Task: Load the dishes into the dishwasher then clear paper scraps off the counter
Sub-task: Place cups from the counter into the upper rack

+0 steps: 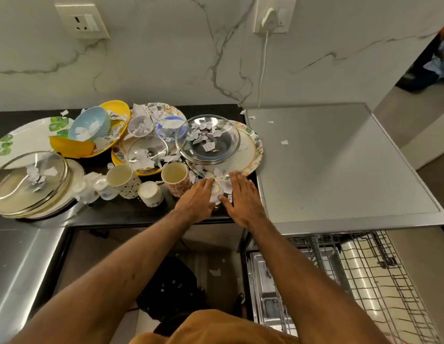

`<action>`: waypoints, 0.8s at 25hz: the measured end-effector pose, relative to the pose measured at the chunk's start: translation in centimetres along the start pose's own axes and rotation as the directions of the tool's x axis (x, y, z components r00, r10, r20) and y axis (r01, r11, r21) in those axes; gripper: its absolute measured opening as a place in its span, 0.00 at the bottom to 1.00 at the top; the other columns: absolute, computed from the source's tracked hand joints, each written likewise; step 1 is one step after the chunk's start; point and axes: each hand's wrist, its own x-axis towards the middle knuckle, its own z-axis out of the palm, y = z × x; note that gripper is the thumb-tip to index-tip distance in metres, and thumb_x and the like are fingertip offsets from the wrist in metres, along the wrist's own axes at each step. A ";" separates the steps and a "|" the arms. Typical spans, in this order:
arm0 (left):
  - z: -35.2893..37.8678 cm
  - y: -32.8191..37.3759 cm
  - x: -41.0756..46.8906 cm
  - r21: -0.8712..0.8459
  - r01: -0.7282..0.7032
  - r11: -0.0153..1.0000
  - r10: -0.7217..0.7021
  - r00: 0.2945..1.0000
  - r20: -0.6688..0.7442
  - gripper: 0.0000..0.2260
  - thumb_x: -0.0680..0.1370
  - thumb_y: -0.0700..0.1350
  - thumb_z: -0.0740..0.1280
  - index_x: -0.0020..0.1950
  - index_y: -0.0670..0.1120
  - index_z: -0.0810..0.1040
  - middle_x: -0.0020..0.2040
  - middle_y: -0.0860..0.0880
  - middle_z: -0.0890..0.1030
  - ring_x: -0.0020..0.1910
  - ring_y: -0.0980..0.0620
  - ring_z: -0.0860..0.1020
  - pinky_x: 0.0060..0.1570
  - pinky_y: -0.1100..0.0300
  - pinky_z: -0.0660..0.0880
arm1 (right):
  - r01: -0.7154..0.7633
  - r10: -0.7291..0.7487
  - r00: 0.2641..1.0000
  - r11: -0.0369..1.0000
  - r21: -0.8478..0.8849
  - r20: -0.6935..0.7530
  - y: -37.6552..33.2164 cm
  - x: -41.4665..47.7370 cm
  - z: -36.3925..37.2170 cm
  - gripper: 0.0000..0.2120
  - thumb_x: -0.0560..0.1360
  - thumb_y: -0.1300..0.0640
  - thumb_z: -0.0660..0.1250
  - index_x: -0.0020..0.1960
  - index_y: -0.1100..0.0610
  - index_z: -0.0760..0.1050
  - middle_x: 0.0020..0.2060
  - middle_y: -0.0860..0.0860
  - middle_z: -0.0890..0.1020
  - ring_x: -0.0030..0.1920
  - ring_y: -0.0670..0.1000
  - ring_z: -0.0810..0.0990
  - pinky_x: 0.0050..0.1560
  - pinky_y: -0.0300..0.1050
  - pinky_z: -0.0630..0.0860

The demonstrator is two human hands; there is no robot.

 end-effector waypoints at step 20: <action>-1.3 2.4 6.1 -0.016 -0.586 0.810 0.583 0.802 0.128 0.36 0.74 0.59 0.74 0.75 0.47 0.63 0.68 0.45 0.71 0.61 0.44 0.77 0.58 0.51 0.77 | -0.164 0.199 0.968 0.963 0.213 -0.152 1.1 -4.9 -5.2 0.33 0.72 0.37 0.76 0.71 0.50 0.72 0.62 0.48 0.81 0.60 0.48 0.76 0.62 0.46 0.74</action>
